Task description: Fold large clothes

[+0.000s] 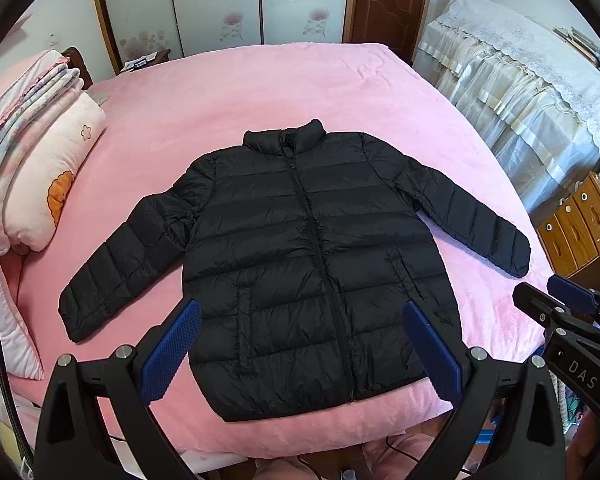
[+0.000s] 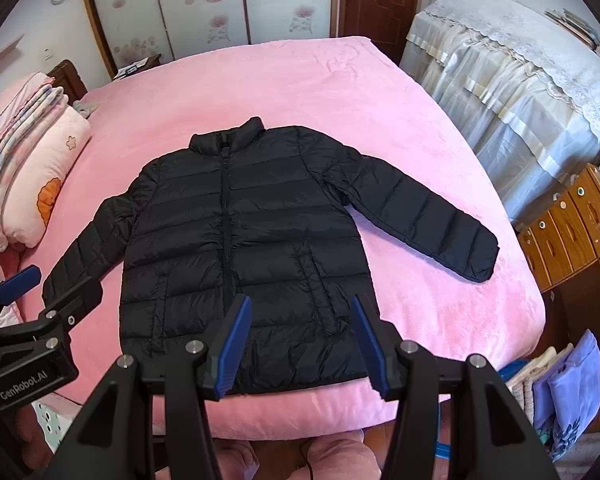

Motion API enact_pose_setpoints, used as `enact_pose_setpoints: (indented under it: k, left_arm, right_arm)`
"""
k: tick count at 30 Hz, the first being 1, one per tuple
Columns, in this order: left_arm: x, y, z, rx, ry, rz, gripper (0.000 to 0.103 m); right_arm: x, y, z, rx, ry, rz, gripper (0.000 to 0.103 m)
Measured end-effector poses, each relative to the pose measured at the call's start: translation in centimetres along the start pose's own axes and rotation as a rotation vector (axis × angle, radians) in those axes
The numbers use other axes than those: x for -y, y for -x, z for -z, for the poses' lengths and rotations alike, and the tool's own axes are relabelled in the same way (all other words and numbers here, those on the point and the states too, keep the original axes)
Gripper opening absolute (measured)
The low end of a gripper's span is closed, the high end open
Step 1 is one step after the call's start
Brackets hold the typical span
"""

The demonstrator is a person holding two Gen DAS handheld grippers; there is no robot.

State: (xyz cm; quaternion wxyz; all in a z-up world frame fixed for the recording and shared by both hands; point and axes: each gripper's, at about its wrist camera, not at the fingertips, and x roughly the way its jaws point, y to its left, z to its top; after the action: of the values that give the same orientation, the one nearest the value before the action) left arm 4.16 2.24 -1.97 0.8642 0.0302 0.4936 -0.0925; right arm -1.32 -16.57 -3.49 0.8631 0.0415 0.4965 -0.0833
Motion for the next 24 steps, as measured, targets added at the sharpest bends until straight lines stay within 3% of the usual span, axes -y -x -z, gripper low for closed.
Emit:
enact_pose_setpoints:
  k: [15,24]
  left_arm:
    - [0.3,-0.2,-0.8,0.007,-0.039,0.038,0.100]
    - [0.5,0.0,-1.1,0.013,-0.055,0.014,0.100]
  right_arm:
    - [-1.1,1.8,1.0,0.045,0.017,0.057,0.052]
    - [-0.8,1.9,0.6,0.061,0.008,0.044,0.052]
